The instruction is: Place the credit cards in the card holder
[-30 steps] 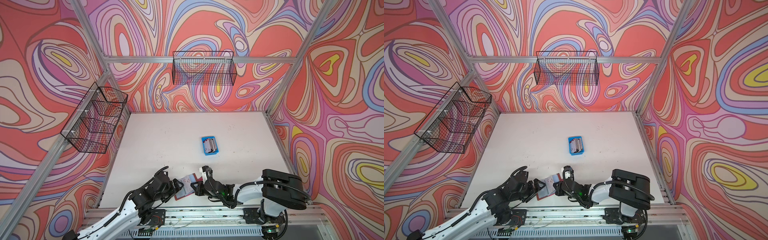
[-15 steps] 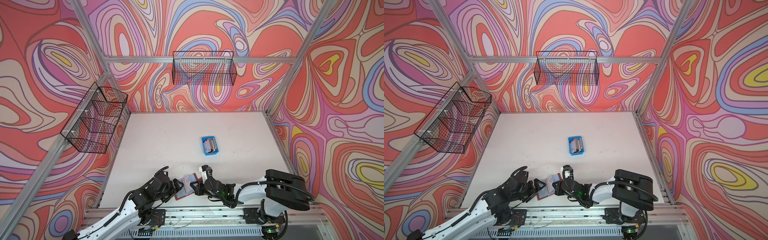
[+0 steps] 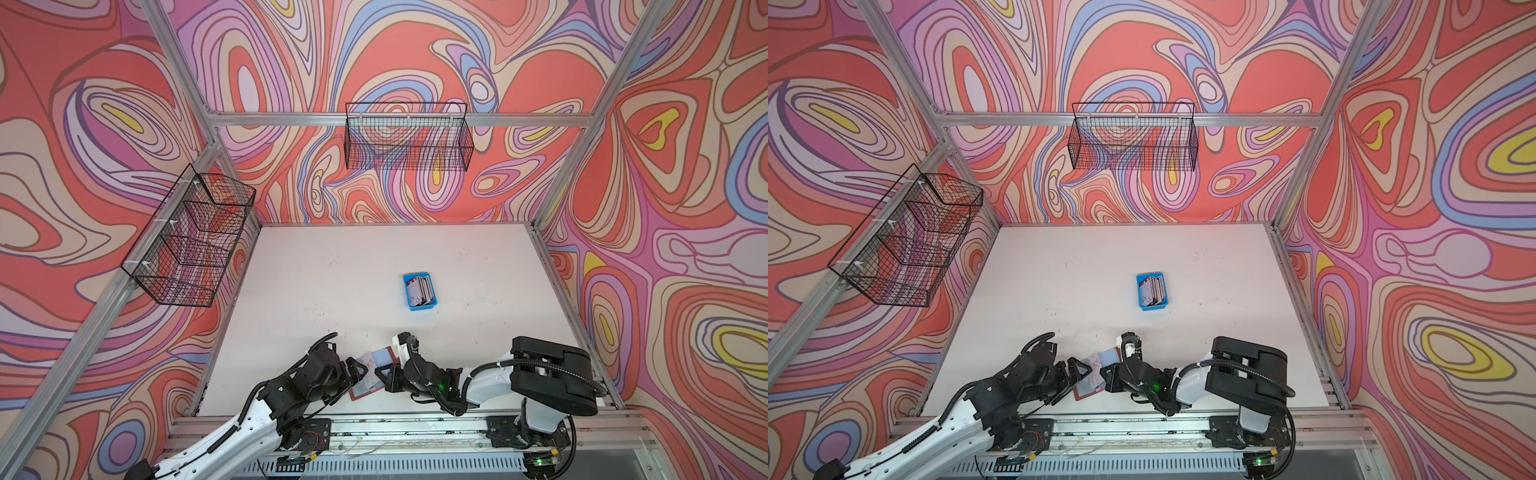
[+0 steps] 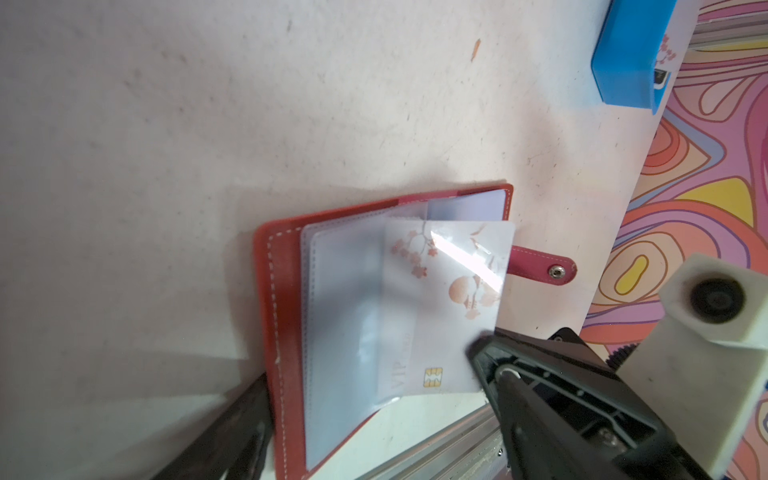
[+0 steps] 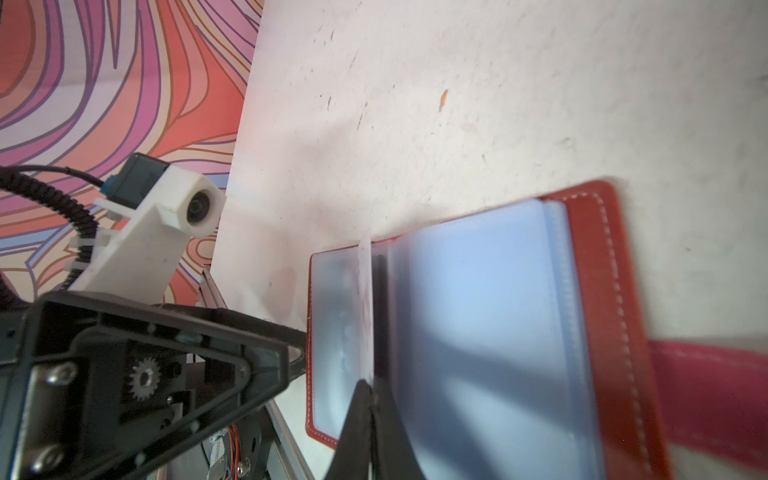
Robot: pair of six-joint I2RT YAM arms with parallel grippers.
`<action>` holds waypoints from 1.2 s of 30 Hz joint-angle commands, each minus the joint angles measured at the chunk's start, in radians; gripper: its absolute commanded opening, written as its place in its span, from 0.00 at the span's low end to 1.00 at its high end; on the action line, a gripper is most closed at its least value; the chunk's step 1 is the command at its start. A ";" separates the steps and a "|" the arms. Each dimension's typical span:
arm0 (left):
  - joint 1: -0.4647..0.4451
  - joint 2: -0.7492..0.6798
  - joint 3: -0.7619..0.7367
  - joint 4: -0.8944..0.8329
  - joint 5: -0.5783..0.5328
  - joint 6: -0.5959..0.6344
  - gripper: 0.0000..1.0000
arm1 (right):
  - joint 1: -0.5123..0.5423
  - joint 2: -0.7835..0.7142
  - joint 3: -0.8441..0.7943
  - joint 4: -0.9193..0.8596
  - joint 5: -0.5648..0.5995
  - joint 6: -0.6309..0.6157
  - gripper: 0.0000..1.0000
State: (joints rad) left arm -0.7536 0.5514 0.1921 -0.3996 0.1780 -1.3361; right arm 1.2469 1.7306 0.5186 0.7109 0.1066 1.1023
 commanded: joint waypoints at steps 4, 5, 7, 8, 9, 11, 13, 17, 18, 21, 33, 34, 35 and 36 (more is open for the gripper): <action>-0.003 0.007 -0.014 -0.081 -0.042 0.009 0.85 | 0.006 0.024 0.010 0.031 -0.028 0.027 0.00; -0.004 0.007 -0.015 -0.082 -0.043 0.008 0.86 | 0.006 0.024 0.010 0.035 -0.030 0.027 0.00; -0.004 0.007 -0.013 -0.083 -0.043 0.009 0.85 | 0.005 0.055 0.011 0.042 -0.031 0.030 0.00; -0.003 0.007 -0.013 -0.085 -0.045 0.009 0.85 | 0.006 0.059 0.012 0.041 -0.032 0.030 0.00; -0.003 0.007 -0.011 -0.086 -0.045 0.010 0.86 | 0.006 0.062 0.013 0.042 -0.034 0.030 0.00; -0.004 0.005 -0.011 -0.087 -0.048 0.012 0.85 | 0.005 0.069 0.014 0.042 -0.040 0.030 0.00; -0.004 0.005 -0.012 -0.088 -0.051 0.012 0.86 | 0.006 0.073 0.010 0.045 -0.048 0.032 0.00; -0.004 0.005 -0.012 -0.090 -0.055 0.012 0.86 | 0.006 0.065 -0.023 0.084 -0.060 0.046 0.00; -0.004 0.005 -0.012 -0.087 -0.055 0.012 0.86 | 0.006 0.061 -0.030 0.093 -0.064 0.050 0.00; -0.004 0.007 -0.012 -0.086 -0.055 0.010 0.86 | 0.006 0.056 -0.037 0.103 -0.077 0.052 0.00; -0.004 0.015 -0.011 -0.079 -0.053 0.008 0.86 | 0.025 0.094 -0.031 0.122 -0.060 0.079 0.00; -0.004 0.017 -0.011 -0.077 -0.052 0.009 0.86 | 0.031 0.101 -0.019 0.108 -0.054 0.079 0.00; -0.004 0.017 -0.011 -0.077 -0.053 0.009 0.86 | 0.035 0.106 -0.008 0.092 -0.046 0.079 0.00; -0.004 0.017 -0.010 -0.077 -0.053 0.009 0.85 | 0.038 0.110 -0.001 0.081 -0.041 0.080 0.00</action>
State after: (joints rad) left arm -0.7536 0.5514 0.1932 -0.4000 0.1665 -1.3357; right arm 1.2629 1.8111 0.4961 0.8444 0.0563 1.1667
